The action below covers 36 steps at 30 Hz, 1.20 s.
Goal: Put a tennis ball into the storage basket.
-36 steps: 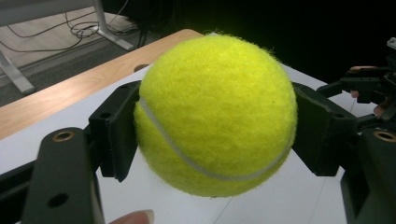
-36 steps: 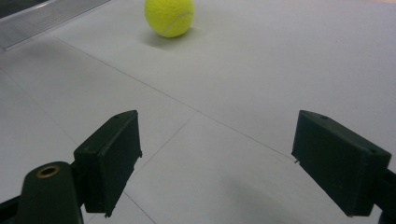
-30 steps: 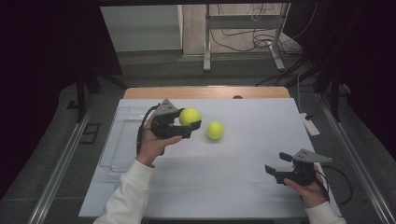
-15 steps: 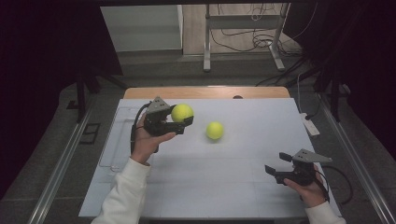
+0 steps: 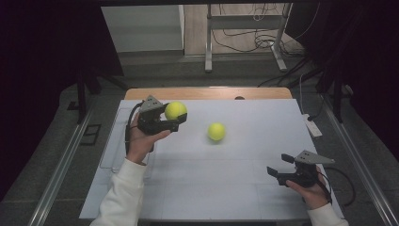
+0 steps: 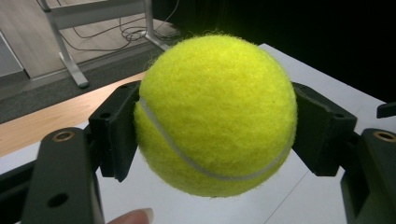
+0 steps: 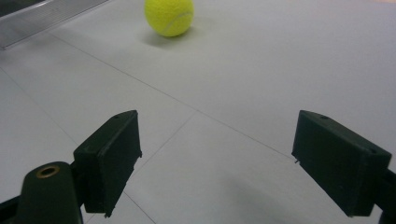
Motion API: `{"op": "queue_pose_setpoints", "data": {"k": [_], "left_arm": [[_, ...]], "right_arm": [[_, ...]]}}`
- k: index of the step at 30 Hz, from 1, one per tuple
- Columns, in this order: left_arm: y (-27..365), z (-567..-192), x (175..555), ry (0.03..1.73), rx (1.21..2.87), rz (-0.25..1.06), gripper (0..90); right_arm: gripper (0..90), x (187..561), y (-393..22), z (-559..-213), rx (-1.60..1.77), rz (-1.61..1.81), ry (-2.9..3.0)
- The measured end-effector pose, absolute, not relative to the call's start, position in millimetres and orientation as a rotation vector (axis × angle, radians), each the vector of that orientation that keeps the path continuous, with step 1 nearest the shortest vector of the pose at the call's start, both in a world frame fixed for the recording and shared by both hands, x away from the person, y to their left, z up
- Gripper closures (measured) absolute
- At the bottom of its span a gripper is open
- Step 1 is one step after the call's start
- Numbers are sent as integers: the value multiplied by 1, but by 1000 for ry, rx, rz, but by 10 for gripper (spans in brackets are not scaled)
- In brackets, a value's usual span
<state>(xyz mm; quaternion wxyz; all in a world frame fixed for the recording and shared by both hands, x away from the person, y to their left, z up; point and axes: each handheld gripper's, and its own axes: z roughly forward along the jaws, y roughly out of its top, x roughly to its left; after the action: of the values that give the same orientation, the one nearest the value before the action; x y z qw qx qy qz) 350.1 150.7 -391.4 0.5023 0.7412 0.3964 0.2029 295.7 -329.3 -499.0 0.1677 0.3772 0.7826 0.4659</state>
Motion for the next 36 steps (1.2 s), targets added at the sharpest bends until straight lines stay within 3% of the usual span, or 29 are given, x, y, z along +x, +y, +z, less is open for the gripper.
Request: {"op": "queue_pose_setpoints", "data": {"k": [36], "left_arm": [[204,-403,363,1163,1761,645,261]], "right_arm": [[153,296,-329,-500,1073,1314,2231]]}}
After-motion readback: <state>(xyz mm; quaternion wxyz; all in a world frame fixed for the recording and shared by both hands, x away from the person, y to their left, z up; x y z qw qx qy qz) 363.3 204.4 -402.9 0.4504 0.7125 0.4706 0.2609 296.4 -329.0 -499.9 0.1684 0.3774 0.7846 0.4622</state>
